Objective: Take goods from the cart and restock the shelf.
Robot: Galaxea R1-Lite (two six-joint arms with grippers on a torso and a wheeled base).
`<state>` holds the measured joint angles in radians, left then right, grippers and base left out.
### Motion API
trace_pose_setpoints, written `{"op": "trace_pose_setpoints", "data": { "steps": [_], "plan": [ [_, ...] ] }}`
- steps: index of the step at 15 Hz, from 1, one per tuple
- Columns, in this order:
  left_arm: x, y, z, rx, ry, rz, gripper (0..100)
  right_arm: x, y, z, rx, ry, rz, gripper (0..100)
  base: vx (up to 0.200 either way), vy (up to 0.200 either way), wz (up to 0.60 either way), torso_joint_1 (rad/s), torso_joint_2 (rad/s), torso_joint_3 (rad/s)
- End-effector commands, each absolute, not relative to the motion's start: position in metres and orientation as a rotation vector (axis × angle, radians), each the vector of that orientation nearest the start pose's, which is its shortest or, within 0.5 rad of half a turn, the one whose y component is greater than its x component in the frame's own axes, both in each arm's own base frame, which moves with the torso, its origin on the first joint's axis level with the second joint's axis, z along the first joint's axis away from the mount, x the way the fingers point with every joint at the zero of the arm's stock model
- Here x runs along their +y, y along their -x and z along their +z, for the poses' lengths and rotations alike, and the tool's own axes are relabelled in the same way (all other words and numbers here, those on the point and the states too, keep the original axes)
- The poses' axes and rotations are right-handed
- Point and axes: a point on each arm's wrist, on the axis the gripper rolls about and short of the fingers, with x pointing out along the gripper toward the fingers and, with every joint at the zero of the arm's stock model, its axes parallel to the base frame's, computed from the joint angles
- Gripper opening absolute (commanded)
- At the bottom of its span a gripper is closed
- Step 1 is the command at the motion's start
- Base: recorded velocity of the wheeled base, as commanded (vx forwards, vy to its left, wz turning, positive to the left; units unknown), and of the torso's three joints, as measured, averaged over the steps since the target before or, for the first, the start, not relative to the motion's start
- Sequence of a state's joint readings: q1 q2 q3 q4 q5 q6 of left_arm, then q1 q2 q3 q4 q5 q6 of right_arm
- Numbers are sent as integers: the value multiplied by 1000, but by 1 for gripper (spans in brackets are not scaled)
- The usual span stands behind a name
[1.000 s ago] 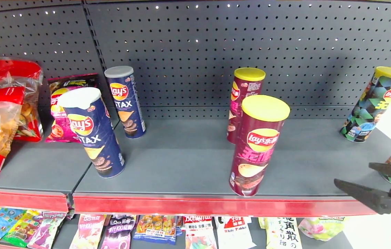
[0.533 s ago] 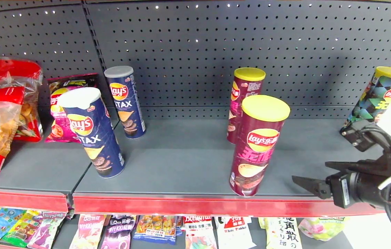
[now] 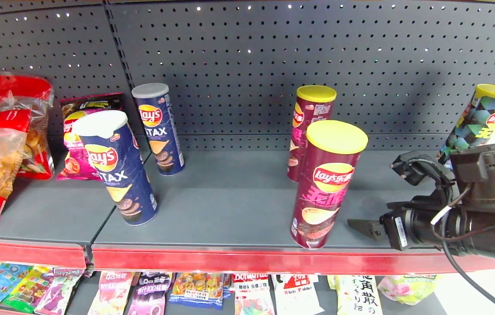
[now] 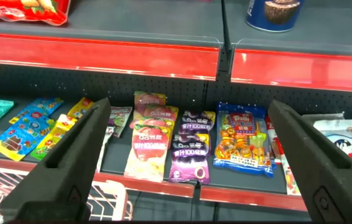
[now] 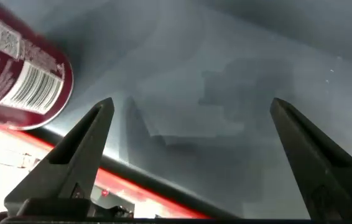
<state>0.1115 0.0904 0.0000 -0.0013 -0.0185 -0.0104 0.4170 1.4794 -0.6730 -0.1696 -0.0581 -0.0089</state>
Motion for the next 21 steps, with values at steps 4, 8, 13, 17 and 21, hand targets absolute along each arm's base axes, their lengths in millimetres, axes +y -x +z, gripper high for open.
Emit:
{"op": "trace_pose_setpoints", "data": {
  "steps": [4,8,13,17,21],
  "plan": [
    [-2,16,77,90,17,94,100,106,-215,158,644,182,398,100,0,0,0,0,0,0],
    [-2,16,77,90,17,94,100,116,-215,157,646,195,429,100,0,0,0,0,0,0],
    [-2,16,77,90,17,94,100,126,-219,157,642,205,455,100,0,0,0,0,0,0],
    [-2,16,77,90,17,94,100,130,-220,155,648,212,466,100,0,0,0,0,0,0],
    [-2,16,77,90,17,94,100,132,-221,158,639,210,469,100,0,0,0,0,0,0]
  ]
}}
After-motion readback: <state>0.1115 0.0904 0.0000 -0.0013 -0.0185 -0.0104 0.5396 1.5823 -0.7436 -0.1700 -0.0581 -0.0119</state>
